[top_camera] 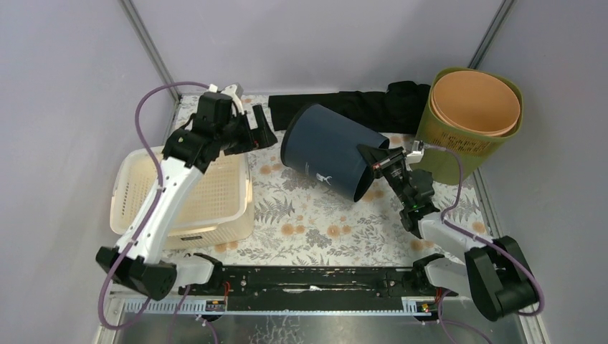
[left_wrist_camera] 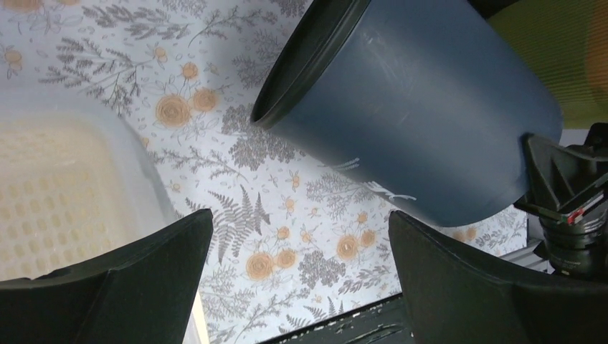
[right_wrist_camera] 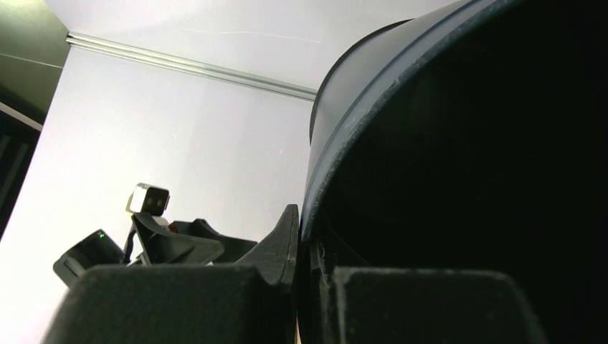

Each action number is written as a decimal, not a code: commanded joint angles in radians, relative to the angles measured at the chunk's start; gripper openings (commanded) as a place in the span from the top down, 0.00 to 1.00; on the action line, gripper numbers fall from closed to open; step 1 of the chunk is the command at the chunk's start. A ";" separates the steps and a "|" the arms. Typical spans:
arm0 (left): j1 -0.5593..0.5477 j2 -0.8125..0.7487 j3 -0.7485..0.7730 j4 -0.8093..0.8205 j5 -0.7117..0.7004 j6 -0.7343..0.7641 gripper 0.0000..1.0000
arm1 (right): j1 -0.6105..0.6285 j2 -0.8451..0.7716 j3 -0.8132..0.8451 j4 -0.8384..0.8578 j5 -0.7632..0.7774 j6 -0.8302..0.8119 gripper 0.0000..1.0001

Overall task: Turn the large container upside down
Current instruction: Turn the container upside down at the center of the board.

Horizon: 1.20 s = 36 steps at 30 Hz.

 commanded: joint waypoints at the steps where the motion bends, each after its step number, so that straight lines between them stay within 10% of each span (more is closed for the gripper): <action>1: 0.035 0.101 0.140 0.080 0.021 0.037 0.00 | -0.017 0.083 0.014 0.489 -0.034 0.108 1.00; 13: 0.261 0.460 0.505 0.102 0.289 -0.003 0.00 | -0.025 0.331 0.166 0.717 -0.078 0.191 1.00; 36: 0.376 0.744 0.717 0.220 0.508 -0.075 0.00 | 0.004 0.756 0.697 0.723 -0.094 0.299 1.00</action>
